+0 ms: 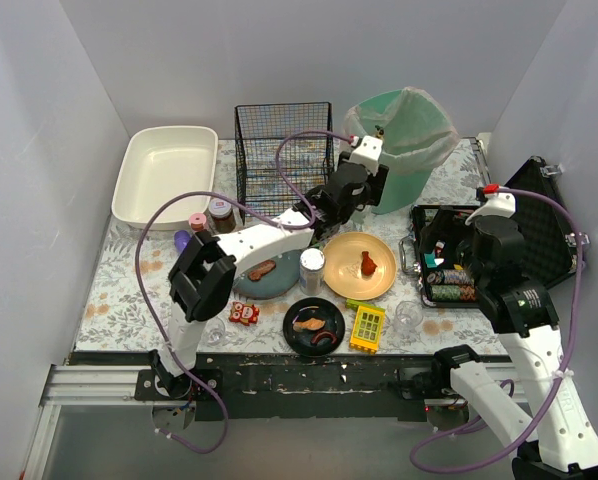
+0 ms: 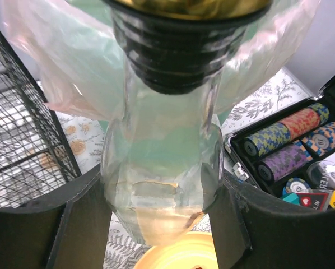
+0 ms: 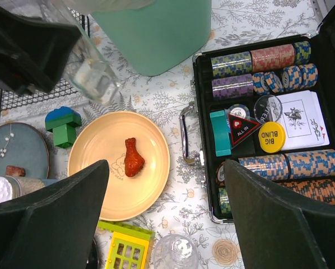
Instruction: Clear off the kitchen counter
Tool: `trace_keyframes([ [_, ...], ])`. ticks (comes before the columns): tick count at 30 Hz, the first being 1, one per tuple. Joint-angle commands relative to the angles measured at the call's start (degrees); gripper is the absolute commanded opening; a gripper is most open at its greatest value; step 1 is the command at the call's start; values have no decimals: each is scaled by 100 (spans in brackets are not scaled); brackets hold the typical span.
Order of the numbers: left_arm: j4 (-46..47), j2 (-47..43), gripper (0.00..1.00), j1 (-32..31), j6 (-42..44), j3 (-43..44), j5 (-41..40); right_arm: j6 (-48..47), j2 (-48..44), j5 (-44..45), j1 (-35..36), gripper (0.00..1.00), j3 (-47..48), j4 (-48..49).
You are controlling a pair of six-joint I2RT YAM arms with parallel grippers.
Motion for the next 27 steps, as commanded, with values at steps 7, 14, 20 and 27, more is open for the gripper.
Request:
trace_keyframes([
  [7,-379,-1426,0,996,-308,1138,682,139,-51,-155,-14,91,-40,179],
  [14,-248,-1233,0,1498,-193,1481,718,130,-42,-120,-15,91,-23,161],
  [20,-80,-978,0,1832,-237,1560,911,69,-7,-67,-14,91,4,153],
  [27,139,-732,0,1946,-202,1481,1017,69,37,-41,-15,91,-57,205],
])
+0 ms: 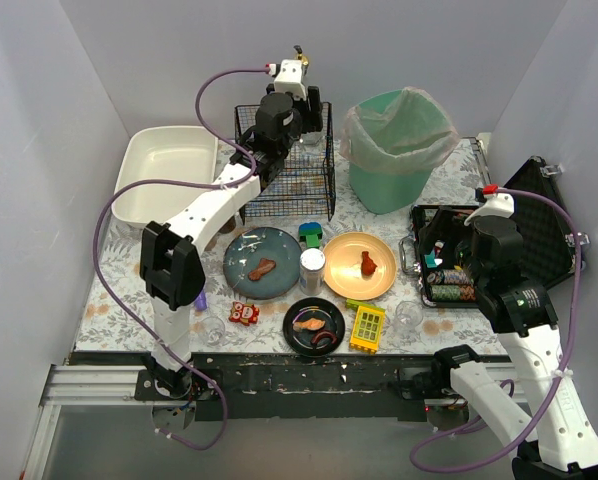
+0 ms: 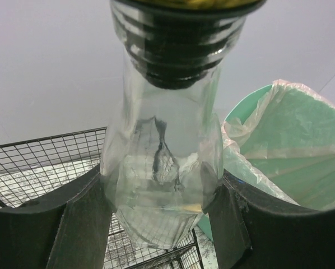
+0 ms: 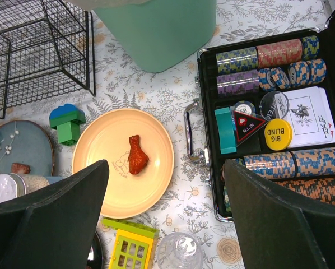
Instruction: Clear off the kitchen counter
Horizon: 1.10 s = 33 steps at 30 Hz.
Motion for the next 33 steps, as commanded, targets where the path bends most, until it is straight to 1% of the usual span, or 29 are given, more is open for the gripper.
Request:
trace_keyframes([
  [1,830,-148,0,56,25,196,178,-34,19,68,-15,91,-25,201],
  [5,1076,-78,0,65,104,-42,134,-34,19,60,-15,91,-86,289],
  [11,1401,151,0,65,236,-156,-50,-43,98,-11,-15,91,-121,341],
  [25,1744,458,0,56,447,-595,-192,-96,134,-46,-14,91,-218,429],
  [33,1736,494,0,65,219,-1017,-16,-95,125,-37,-15,91,-271,438],
])
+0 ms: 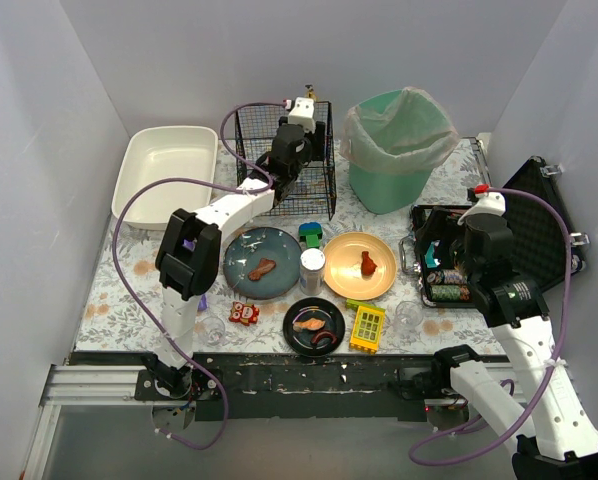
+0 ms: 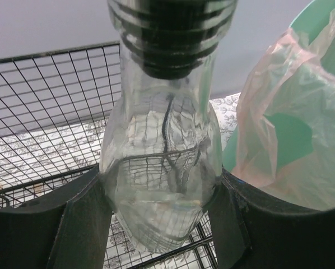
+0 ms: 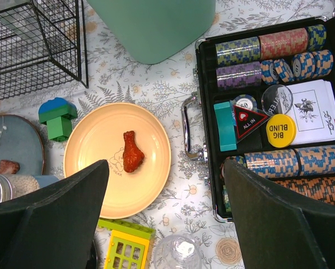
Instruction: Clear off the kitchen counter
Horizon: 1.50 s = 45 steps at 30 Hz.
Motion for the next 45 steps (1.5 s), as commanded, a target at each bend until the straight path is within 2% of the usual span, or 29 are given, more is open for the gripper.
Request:
trace_keyframes([
  [1,643,-278,0,32,-94,-126,61,-76,-39,-20,-15,91,-37,270],
  [3,643,-260,0,32,-94,-205,87,-76,-57,-20,-15,91,-46,270],
  [8,608,-181,14,32,-103,-337,131,-85,-74,-20,-15,91,-63,244],
  [11,573,-146,28,32,-112,-398,175,-85,-83,-11,-14,91,-63,244],
  [13,564,-146,48,32,-138,-442,219,-102,-83,-11,-14,91,-63,235],
  [23,230,-164,91,32,-217,-434,272,-111,-118,-46,-14,91,-11,191],
  [27,2,-356,98,32,-244,-530,263,-102,-144,-20,-6,91,42,156],
  [33,-472,-1217,98,32,-691,-925,263,-128,-162,-11,-14,91,77,103],
  [39,-754,-2315,98,32,-1236,-1768,465,-225,-153,42,-15,91,270,-29],
  [45,-1747,-3458,98,-20,-2079,-2620,984,-182,-241,59,-15,91,288,-99],
])
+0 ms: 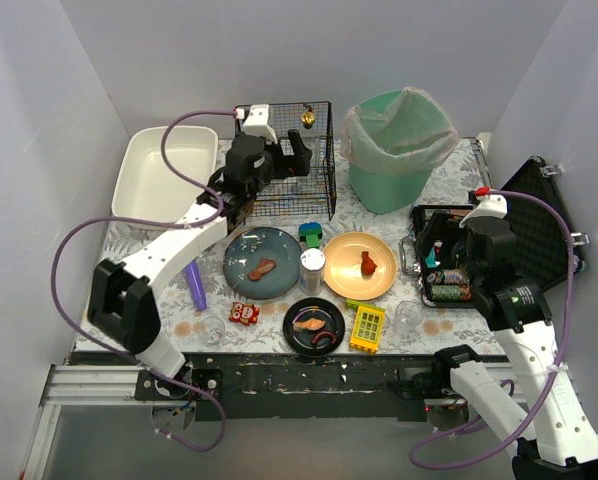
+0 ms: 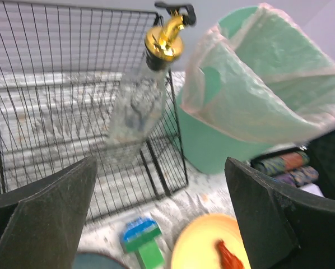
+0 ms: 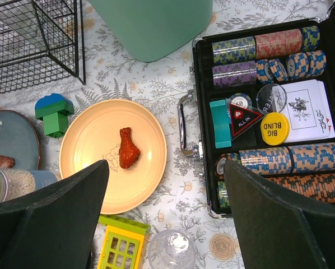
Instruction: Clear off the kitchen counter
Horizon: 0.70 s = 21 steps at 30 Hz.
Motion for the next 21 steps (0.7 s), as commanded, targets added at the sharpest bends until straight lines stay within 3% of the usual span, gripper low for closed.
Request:
trace_keyframes([
  [1,-973,-943,98,-145,-838,-685,389,-37,-154,53,-15,91,255,32],
  [10,-1801,-2289,98,-2113,-1919,-2029,-734,33,-189,-105,-15,91,115,-30],
  [21,-2179,-2106,98,-2826,-2158,-2269,-1895,227,-417,-176,-6,91,-52,-231],
])
